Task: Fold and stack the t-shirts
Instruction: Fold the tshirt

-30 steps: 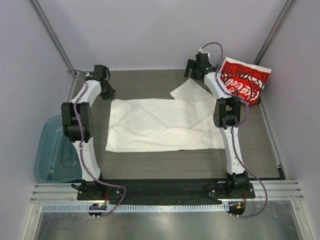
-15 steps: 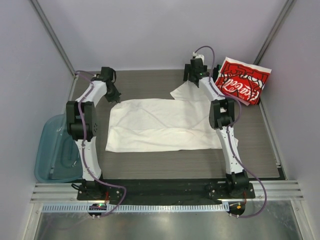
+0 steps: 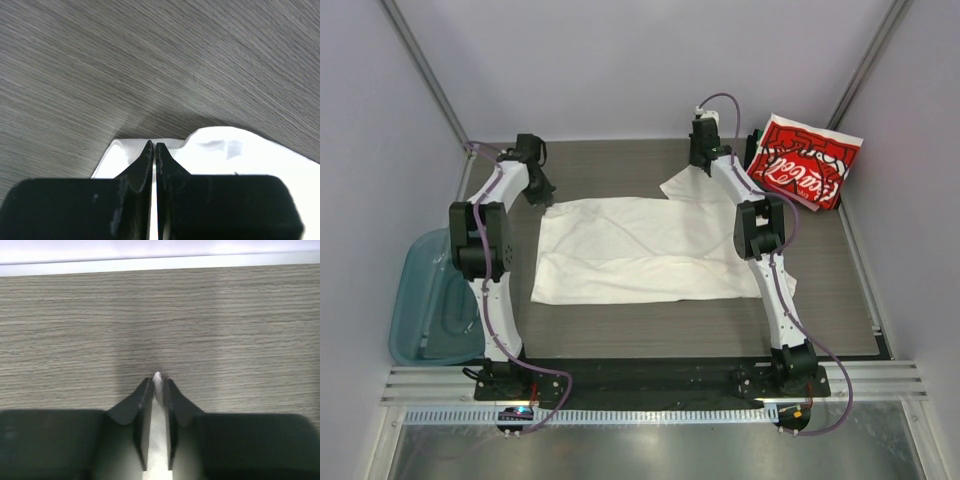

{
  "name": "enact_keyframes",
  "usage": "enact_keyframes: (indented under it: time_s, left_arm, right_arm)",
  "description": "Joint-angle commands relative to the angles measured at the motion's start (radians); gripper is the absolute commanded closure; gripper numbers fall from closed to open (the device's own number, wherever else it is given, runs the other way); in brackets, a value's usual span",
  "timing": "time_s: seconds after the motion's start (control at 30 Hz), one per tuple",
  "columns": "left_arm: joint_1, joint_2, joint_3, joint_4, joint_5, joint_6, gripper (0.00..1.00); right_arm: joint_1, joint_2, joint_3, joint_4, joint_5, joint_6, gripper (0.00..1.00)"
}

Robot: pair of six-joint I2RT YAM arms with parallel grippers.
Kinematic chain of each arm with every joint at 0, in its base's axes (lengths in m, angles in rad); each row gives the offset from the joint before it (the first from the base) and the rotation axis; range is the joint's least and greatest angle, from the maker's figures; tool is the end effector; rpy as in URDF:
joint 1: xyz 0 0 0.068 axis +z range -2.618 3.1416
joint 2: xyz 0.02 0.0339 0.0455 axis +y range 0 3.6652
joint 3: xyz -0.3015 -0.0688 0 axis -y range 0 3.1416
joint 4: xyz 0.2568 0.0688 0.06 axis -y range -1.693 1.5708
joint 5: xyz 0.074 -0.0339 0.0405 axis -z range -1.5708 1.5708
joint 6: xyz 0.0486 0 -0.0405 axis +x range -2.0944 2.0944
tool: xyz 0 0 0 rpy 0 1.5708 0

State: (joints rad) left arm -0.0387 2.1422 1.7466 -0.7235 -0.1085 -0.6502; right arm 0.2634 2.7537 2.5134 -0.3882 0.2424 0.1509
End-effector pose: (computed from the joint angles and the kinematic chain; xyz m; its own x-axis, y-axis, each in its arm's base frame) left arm 0.4964 -0.0140 0.2135 -0.7103 -0.5747 -0.4064 -0.5512 0.8132 -0.1867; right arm 0.6411 0.1608 0.1535 -0.5710 -0.0028 -0.8209 0.0208 0.9996 -0.0179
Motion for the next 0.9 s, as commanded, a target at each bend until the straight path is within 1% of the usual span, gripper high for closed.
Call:
enact_keyframes:
  time_s: [0.0,0.03,0.1,0.27,0.4,0.5,0.53,0.57,0.7,0.73,0.87]
  left_arm:
    - [0.008,0.008,0.036,-0.013,-0.016,0.009,1.00]
    - [0.008,0.010,0.036,-0.011,-0.014,0.011,1.00]
    - [0.008,0.019,0.036,-0.010,-0.016,0.012,1.00]
    - [0.011,0.030,0.051,-0.005,-0.013,0.020,1.00]
    - [0.023,0.005,0.022,0.039,-0.016,0.049,1.00]
    - [0.034,0.015,0.054,0.030,0.038,0.040,1.00]
    - [0.036,0.027,0.085,0.012,0.046,0.034,1.00]
    - [0.065,0.030,0.099,0.003,0.052,0.032,1.00]
    - [0.079,0.033,0.145,-0.037,0.073,0.023,1.00]
    - [0.080,0.031,0.149,-0.040,0.079,0.023,1.00]
    - [0.079,0.004,0.128,-0.040,0.130,0.021,1.00]
  right_arm:
    - [0.008,-0.003,-0.027,-0.046,-0.017,-0.008,0.80]
    - [0.005,-0.005,-0.034,-0.046,-0.017,-0.016,0.87]
    - [0.007,-0.020,-0.056,-0.044,-0.014,-0.020,0.98]
    - [0.002,-0.081,-0.097,-0.044,-0.003,-0.013,0.99]
    - [0.000,-0.207,-0.143,-0.029,0.000,-0.004,0.99]
    - [-0.001,-0.296,-0.197,-0.018,-0.005,0.006,0.99]
    - [-0.001,-0.316,-0.232,-0.020,-0.006,0.009,0.99]
    - [-0.001,-0.334,-0.249,-0.021,-0.009,0.007,0.99]
    - [-0.001,-0.446,-0.370,-0.028,-0.015,0.012,0.99]
    - [0.000,-0.497,-0.427,-0.028,-0.015,0.015,0.99]
    - [-0.001,-0.612,-0.566,-0.021,-0.025,0.027,0.99]
